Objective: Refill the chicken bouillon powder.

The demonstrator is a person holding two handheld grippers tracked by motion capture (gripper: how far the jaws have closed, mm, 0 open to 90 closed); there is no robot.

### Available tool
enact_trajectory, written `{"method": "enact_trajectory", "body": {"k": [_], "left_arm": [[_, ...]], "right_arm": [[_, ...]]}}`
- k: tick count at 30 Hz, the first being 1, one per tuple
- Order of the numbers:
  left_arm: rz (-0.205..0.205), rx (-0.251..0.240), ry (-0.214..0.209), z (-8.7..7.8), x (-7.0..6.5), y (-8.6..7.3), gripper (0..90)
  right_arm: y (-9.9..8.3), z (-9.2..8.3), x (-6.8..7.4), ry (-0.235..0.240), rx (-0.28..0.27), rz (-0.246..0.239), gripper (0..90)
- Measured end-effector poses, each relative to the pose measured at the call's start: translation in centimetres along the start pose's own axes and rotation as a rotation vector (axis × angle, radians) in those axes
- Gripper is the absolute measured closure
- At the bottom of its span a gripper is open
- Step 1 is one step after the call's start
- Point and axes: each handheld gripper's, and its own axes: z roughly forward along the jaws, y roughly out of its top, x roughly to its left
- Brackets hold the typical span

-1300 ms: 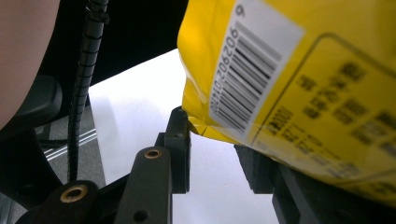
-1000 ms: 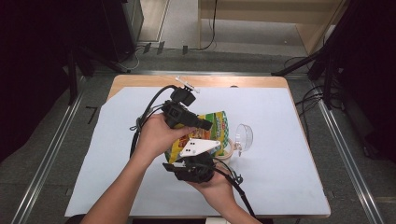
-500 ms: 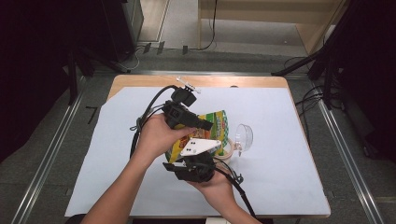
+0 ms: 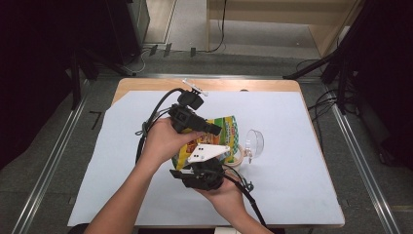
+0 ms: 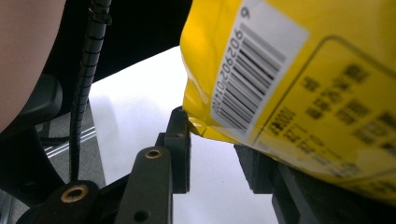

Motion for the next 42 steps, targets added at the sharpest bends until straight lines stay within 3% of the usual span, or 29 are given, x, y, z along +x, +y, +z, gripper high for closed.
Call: {"method": "enact_trajectory", "body": {"k": [27, 33, 42], "left_arm": [[0.002, 0.004, 0.002, 0.2, 0.0, 0.0, 71.7], [0.026, 0.003, 0.035, -0.1, -0.9, 0.0, 71.4], [0.025, 0.005, 0.03, -0.1, -0.9, 0.0, 71.4]], "right_arm": [[-0.2, 0.0, -0.1, -0.008, 0.004, -0.011, 68.5], [-0.1, 0.0, 0.1, -0.004, -0.01, -0.016, 68.5], [-0.2, 0.0, 0.2, -0.005, -0.015, -0.014, 68.9]]}}
